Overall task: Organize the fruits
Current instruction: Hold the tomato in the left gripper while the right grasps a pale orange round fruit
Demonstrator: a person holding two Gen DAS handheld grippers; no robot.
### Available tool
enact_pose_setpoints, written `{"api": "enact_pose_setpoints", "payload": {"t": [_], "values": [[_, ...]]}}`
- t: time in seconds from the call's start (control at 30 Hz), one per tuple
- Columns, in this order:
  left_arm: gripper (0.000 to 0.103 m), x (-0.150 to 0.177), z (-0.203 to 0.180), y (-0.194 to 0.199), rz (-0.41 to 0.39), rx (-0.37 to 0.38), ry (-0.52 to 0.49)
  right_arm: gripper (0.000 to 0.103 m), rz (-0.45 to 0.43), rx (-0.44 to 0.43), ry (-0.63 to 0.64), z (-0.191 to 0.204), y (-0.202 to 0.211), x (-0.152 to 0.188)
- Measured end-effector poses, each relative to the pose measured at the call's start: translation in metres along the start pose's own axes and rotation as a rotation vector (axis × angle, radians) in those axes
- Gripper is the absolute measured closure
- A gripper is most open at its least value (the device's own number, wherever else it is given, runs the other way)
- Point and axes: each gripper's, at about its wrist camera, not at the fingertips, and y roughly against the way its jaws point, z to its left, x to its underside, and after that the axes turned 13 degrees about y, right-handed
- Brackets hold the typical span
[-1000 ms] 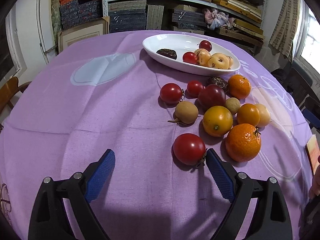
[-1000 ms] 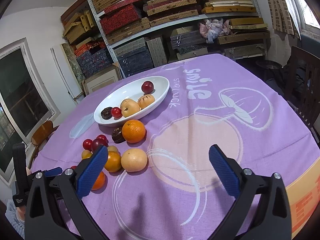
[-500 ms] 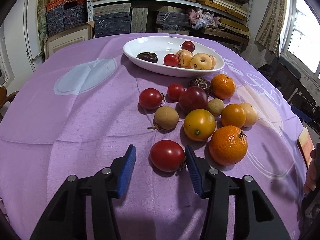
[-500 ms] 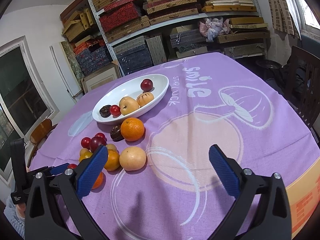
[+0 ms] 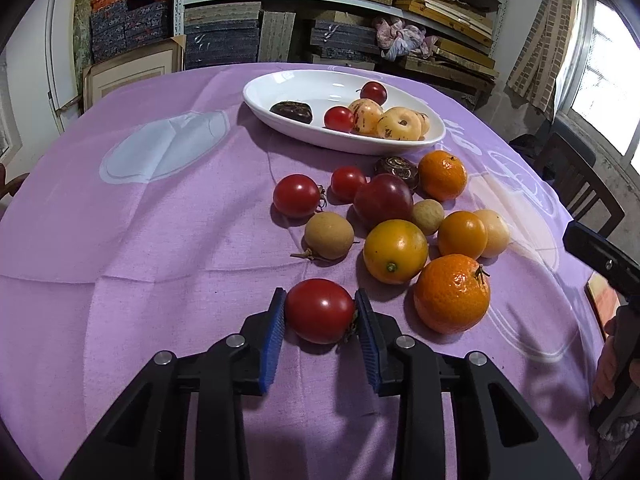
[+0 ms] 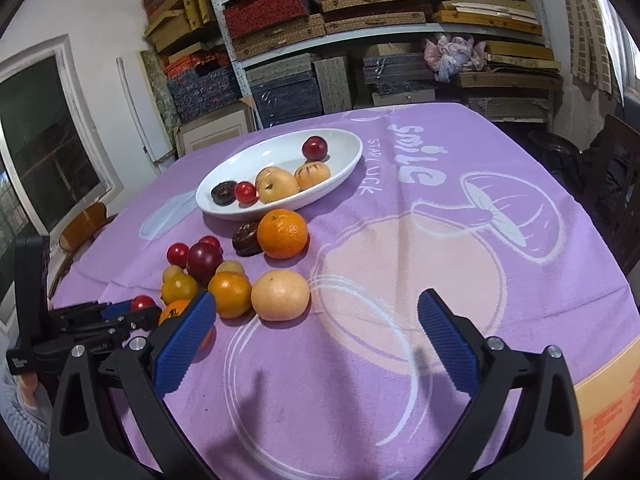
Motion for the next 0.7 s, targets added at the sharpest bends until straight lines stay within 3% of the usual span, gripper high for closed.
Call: {"api": "enact_pose_setpoints", "payload": {"t": [0.27, 0.33, 0.4, 0.63, 0.7], "values": [[0.068, 0.002, 0.000, 0.006, -0.019, -0.011, -0.026, 0.005, 0.068, 0.082, 0.133, 0.019, -0.021, -0.006], [0.068, 0.003, 0.000, 0.006, -0.017, -0.009, -0.022, 0.010, 0.111, 0.087, 0.164, 0.023, -0.033, -0.009], [0.068, 0.003, 0.002, 0.006, -0.010, -0.006, -0.017, 0.029, 0.165, 0.078, 0.208, 0.028, -0.047, -0.012], [0.068, 0.003, 0.003, 0.004, -0.002, -0.002, -0.015, 0.032, 0.216, 0.062, 0.268, 0.031, -0.070, -0.018], [0.068, 0.003, 0.003, 0.003, 0.005, -0.001, -0.014, 0.041, 0.218, 0.040, 0.266, 0.030, -0.073, -0.019]]}}
